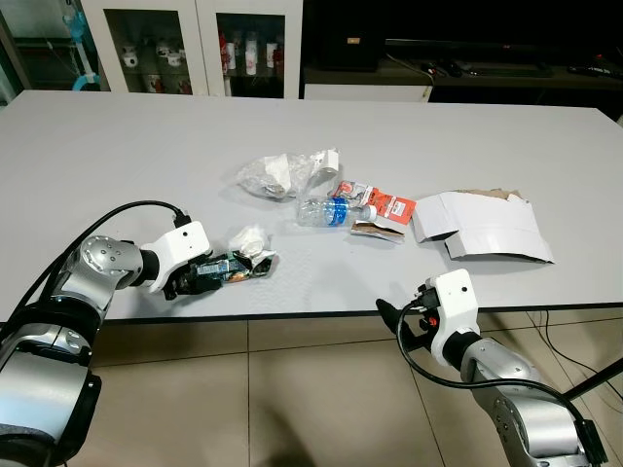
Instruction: Picking trash to rubbish bin
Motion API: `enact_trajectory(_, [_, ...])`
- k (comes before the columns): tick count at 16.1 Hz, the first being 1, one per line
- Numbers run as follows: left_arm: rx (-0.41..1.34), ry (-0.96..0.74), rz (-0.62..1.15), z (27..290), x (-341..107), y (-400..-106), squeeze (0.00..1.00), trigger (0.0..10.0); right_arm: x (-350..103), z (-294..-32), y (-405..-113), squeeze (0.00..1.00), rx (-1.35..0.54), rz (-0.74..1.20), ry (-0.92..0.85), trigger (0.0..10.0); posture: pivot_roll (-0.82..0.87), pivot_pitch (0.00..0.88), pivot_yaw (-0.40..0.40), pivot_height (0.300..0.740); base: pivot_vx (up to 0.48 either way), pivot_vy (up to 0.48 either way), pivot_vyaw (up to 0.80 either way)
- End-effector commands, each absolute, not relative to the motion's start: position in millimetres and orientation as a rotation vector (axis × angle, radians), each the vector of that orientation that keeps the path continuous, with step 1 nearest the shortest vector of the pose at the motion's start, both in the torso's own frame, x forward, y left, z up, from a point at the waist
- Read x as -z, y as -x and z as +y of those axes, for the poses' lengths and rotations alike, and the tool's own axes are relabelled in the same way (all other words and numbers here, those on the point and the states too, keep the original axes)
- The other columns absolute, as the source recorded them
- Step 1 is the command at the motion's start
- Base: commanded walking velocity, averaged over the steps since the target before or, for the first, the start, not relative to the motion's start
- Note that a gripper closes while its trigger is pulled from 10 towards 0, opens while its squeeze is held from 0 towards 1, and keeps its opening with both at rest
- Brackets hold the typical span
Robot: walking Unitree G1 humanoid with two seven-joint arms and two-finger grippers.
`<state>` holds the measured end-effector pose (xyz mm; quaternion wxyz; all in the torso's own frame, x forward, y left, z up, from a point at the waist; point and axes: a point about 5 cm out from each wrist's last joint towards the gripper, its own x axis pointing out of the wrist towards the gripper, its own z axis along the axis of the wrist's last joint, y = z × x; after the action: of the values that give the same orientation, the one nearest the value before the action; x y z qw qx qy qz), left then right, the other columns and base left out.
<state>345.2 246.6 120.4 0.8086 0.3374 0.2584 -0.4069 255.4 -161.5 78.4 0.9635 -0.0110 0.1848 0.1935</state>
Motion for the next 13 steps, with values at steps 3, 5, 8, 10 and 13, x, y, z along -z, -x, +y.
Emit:
enact_trajectory(3, [0.889, -0.723, 0.560, 244.2, -122.7, -347.1, 0.00, 0.0, -81.6, -164.3, -257.1, 0.00, -0.390, 0.366, 0.046, 10.0, -0.10, 0.000, -0.060, 0.740, 0.000, 0.000, 0.00])
enact_trajectory(5, [0.884, -0.715, 0.562, 245.8, -123.1, -346.8, 0.00, 0.0, -81.2, -163.9, -257.0, 0.00, -0.393, 0.365, 0.049, 10.0, -0.10, 0.000, -0.062, 0.740, 0.000, 0.000, 0.00])
enact_trajectory(8, [0.890, -0.702, 0.565, 247.4, -123.7, -346.0, 0.00, 0.0, -81.2, -163.8, -258.0, 0.00, -0.395, 0.365, 0.050, 10.0, -0.10, 0.000, -0.065, 0.740, 0.000, 0.000, 0.00])
enact_trajectory(10, [0.900, -0.687, 0.572, 249.0, -123.3, -344.4, 0.00, 0.0, -80.8, -163.4, -258.1, 0.00, -0.397, 0.365, 0.053, 10.0, -0.10, 0.000, -0.067, 0.740, 0.000, 0.000, 0.00])
enact_trajectory(13, [0.940, -0.665, 0.579, 253.3, -125.5, -340.5, 0.00, 0.0, -80.3, -163.9, -256.9, 0.00, -0.397, 0.365, 0.056, 10.0, -0.10, 0.000, -0.069, 0.740, 0.000, 0.000, 0.00])
